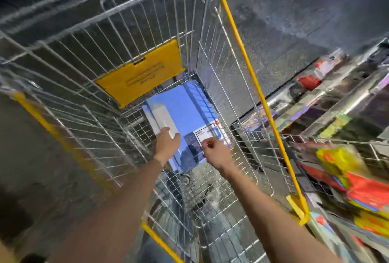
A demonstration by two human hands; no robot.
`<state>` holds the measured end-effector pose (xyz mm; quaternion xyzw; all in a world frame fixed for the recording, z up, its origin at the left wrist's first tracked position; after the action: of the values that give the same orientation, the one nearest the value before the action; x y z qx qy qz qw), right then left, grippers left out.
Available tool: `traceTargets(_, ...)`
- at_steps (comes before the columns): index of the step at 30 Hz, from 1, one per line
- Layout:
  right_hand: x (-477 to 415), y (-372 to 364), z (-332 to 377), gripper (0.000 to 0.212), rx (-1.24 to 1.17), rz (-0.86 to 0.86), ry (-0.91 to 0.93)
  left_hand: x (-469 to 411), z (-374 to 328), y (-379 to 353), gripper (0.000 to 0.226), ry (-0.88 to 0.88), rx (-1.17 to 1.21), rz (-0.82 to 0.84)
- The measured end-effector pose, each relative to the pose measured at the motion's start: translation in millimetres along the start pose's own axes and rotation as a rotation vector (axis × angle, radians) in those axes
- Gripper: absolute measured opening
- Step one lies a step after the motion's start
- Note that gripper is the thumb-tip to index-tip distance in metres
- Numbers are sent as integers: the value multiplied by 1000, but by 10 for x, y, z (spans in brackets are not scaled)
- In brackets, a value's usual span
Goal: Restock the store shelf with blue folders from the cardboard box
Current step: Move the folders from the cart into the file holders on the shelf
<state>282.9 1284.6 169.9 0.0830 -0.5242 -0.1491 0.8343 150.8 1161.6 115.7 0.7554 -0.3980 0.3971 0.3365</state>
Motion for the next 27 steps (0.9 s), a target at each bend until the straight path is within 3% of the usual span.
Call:
traceTargets(10, -647, -234, -162, 26, 75, 66, -77, -540, 260, -52, 76, 179, 249, -82)
traceTargets(15, -896, -270, -106, 27, 83, 73, -75, -612, 278, -45, 66, 217, 360, -236)
traceTargets(24, -1011, -217, 162, 25, 80, -14, 28, -547, 253, 0, 42, 239, 599, -315)
traceTargets(27, -974, -204, 256, 42, 127, -18, 90, -543, 294, 20, 46, 187, 809, -337)
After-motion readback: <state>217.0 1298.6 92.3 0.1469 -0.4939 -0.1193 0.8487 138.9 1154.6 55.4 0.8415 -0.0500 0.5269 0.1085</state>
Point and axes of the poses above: each hand's wrist, its own x-axis away from the middle knuckle, its own y-axis out of the back of the hand, z = x × y, the point moved 6 cm from there along -x, towards the middle knuckle, and after that the axes turned 9 degrees about z, right-handed, at the moved point
